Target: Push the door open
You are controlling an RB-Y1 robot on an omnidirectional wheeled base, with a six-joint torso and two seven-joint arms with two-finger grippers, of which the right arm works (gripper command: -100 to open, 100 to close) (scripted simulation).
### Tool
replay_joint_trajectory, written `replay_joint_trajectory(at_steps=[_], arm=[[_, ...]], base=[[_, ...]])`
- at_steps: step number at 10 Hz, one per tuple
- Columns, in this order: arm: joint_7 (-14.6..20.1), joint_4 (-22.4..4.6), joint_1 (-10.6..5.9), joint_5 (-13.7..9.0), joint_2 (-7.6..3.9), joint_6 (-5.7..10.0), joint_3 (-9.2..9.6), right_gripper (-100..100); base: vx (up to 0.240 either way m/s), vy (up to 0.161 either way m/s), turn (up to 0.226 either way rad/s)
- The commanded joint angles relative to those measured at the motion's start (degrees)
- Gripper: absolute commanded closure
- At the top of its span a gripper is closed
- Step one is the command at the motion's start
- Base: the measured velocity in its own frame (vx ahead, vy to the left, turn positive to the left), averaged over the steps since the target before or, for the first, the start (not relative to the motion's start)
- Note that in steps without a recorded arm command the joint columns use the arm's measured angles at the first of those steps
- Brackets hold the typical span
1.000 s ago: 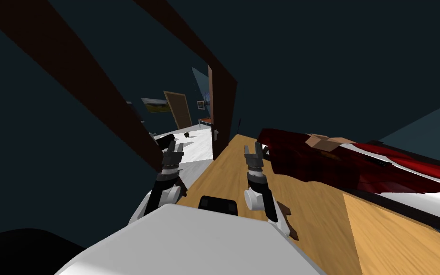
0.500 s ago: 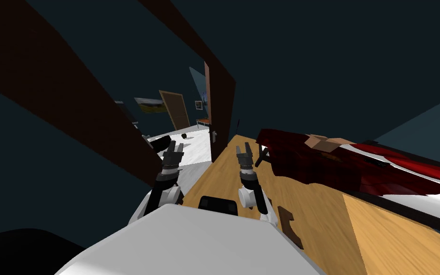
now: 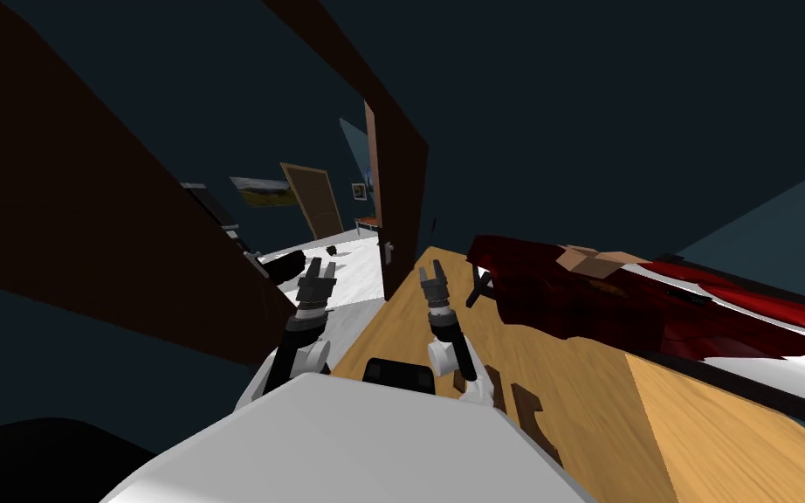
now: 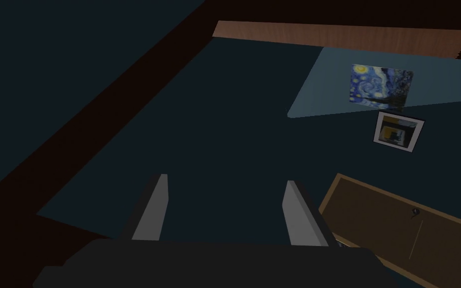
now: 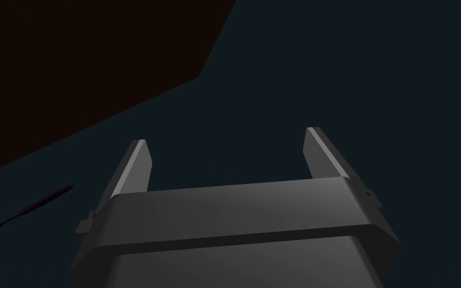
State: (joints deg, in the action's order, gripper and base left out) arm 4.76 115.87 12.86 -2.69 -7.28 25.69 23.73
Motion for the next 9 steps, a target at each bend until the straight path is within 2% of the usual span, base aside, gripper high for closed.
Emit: replay_joint_trajectory(at_steps=[1,6,9], arm=[[0.3,-1.52,-0.87,0.09,-0.11,0.24,2.05,-100],[1.89,-6.06,-4.8,-0.23,-1.22,-0.09,7.83,-100],[3.06,-9.4,-7.68,-0.47,-1.97,-0.32,12.08,-100]], base=[[0.145,0.009,-0.05],[0.14,0.011,-0.056],[0.155,-0.006,-0.059]])
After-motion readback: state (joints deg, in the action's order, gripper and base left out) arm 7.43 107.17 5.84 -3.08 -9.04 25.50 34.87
